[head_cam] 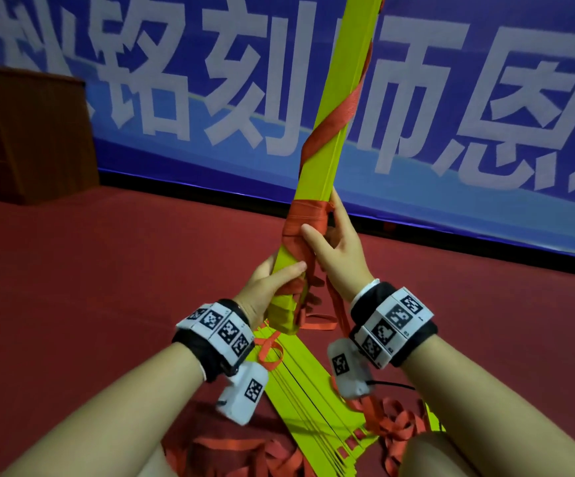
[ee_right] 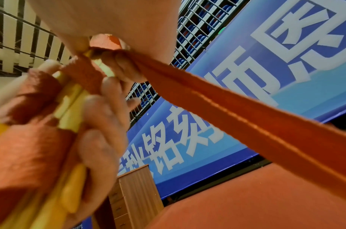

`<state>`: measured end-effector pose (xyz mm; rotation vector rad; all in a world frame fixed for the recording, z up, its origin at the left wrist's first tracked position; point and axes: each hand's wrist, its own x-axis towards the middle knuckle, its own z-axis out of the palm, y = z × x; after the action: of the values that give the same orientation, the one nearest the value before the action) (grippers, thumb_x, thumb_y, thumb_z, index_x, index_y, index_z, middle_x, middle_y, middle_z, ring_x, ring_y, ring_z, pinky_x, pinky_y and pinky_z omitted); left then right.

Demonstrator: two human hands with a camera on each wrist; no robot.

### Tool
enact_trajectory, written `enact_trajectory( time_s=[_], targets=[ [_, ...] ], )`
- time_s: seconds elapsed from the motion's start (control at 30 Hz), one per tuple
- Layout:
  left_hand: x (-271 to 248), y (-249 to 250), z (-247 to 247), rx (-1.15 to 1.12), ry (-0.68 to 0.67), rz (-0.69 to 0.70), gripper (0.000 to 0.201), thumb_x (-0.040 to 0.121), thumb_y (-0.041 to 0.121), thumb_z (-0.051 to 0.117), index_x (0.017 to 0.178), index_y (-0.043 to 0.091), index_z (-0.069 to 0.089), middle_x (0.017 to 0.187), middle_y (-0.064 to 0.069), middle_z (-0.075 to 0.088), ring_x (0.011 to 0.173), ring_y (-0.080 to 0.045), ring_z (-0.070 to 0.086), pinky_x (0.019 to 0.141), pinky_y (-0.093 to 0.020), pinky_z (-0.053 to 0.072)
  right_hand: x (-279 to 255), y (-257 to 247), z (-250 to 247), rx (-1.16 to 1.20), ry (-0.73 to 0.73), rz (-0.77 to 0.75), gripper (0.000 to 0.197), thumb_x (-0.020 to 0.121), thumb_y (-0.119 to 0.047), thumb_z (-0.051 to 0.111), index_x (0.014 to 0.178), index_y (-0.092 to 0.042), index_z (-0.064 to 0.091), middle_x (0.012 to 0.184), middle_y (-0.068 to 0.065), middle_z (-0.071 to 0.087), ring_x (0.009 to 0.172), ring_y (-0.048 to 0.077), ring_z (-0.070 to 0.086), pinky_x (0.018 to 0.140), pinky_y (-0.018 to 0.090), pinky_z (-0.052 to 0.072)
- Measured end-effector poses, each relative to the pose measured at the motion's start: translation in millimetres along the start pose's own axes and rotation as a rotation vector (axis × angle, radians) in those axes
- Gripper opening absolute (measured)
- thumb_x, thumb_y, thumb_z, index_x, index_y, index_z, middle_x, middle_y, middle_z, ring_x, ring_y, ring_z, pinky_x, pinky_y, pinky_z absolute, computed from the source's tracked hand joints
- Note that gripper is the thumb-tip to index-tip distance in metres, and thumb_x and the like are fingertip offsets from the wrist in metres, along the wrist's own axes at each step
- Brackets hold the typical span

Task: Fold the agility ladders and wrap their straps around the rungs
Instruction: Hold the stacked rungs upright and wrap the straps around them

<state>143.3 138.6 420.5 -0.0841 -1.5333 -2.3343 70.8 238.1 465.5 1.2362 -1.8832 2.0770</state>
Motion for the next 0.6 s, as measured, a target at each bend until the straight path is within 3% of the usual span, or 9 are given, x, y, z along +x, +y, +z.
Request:
enact_trajectory(
  time_s=[0.13, 0.2, 0.3, 0.4, 0.5, 0.57, 0.6],
  targets=[
    [1.1, 3.4, -1.8, 0.14, 0.045, 0.135, 0.019, 0.09, 0.007, 0.064, 0.106, 0.017, 0.06, 0.071, 0.002, 0.069, 0.055, -0.01, 0.063, 0.052, -0.022, 0.051, 5.8, -2.6, -1.8, 0.089, -0.023, 0.056, 0.067, 0.092, -0.003, 0.059, 0.148, -0.021, 0.028, 0.108, 0.005, 0.068, 0.089, 0.011, 0.067, 0.078, 0.025, 0.055],
    [2.2, 1.9, 2.9, 0.213, 0.095, 0.185, 0.017, 0.093, 0.005, 0.058, 0.103, 0.018, 0.061, 0.066, 0.008, 0.067, 0.054, -0.005, 0.061, 0.054, -0.019, 0.049, 10.1, -4.4, -3.9, 0.135, -0.027, 0.103, 0.065, 0.091, -0.002, 0.059, 0.148, -0.02, 0.031, 0.105, 0.007, 0.069, 0.087, 0.014, 0.067, 0.078, 0.027, 0.057],
    [2.0, -4.4, 11.2, 0.305, 0.148, 0.246, 0.021, 0.094, 0.009, 0.06, 0.114, 0.014, 0.062, 0.082, 0.008, 0.07, 0.07, -0.005, 0.065, 0.067, -0.018, 0.05, 13.4, -5.7, -2.6, 0.172, -0.017, 0.167, 0.062, 0.091, -0.002, 0.06, 0.146, -0.019, 0.036, 0.107, 0.011, 0.068, 0.086, 0.016, 0.066, 0.079, 0.028, 0.057],
    [3.8, -8.5, 14.2, 0.354, 0.212, 0.276, 0.036, 0.085, 0.032, 0.068, 0.119, 0.022, 0.061, 0.101, 0.006, 0.071, 0.092, -0.005, 0.067, 0.083, -0.024, 0.051, 15.9, -5.6, 0.6, 0.174, 0.025, 0.188, 0.062, 0.09, -0.002, 0.061, 0.146, -0.017, 0.039, 0.105, 0.009, 0.068, 0.081, 0.01, 0.067, 0.075, 0.024, 0.056],
    [4.6, -11.4, 9.4, 0.497, 0.259, 0.359, 0.069, 0.076, 0.051, 0.06, 0.141, 0.028, 0.047, 0.116, 0.013, 0.067, 0.107, -0.009, 0.064, 0.097, -0.036, 0.05, 16.0, -7.0, 2.8, 0.095, 0.013, 0.149, 0.061, 0.09, -0.004, 0.061, 0.144, -0.024, 0.04, 0.094, 0.008, 0.07, 0.071, 0.006, 0.067, 0.066, 0.021, 0.054],
    [1.6, -10.0, 4.9, 0.618, 0.308, 0.428, 0.081, 0.076, 0.054, 0.055, 0.15, 0.031, 0.032, 0.112, 0.011, 0.068, 0.103, -0.014, 0.063, 0.095, -0.035, 0.049, 13.7, -8.7, 5.1, 0.054, 0.0, 0.121, 0.061, 0.091, -0.005, 0.061, 0.144, -0.025, 0.04, 0.089, 0.005, 0.071, 0.07, 0.006, 0.068, 0.064, 0.02, 0.053],
    [-0.3, -8.5, 2.9, 0.691, 0.335, 0.46, 0.082, 0.077, 0.054, 0.054, 0.151, 0.033, 0.027, 0.109, 0.001, 0.07, 0.1, -0.019, 0.062, 0.09, -0.036, 0.05, 12.4, -9.7, 6.5, 0.035, 0.005, 0.109, 0.06, 0.091, -0.006, 0.061, 0.144, -0.025, 0.04, 0.089, 0.004, 0.072, 0.073, 0.007, 0.069, 0.065, 0.02, 0.053]
  ],
)
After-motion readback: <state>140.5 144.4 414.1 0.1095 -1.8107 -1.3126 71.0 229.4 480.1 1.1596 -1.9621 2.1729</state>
